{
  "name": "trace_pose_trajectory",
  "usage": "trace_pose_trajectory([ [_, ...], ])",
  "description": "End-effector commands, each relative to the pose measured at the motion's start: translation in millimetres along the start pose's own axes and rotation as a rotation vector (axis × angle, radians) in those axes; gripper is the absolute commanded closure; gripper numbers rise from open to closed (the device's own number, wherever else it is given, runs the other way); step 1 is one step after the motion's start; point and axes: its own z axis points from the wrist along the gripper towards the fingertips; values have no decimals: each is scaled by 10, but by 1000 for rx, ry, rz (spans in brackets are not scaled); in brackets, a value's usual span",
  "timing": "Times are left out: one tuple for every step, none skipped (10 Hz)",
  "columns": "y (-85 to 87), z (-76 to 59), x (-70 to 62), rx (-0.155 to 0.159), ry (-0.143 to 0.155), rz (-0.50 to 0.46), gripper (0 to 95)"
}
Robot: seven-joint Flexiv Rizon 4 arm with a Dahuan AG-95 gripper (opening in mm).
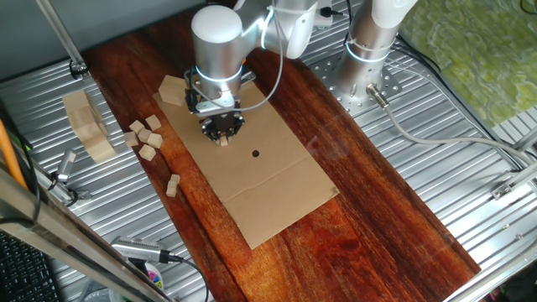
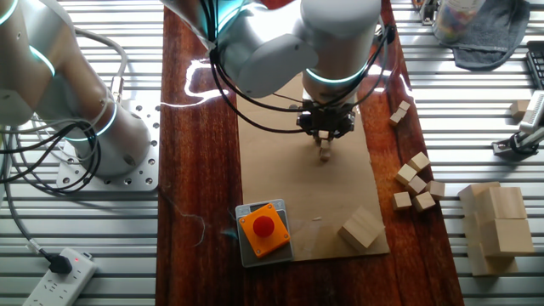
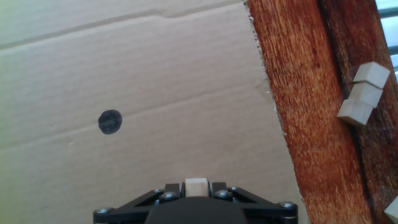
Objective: Stack the blocks into a pyramid shape
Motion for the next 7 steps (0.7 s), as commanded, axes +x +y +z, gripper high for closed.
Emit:
trace_pose_trajectory([
  [-5,-1,1,1,1,-1,570],
  [-5,-1,1,1,1,-1,380],
  [-5,-1,1,0,1,-1,380],
  [-5,-4,1,-2,1,-2,380],
  [-3,-12,-2,-4,1,0,380],
  [3,-33,-8,-7,2,3,380],
  [8,-54,-14,-11,2,6,380],
])
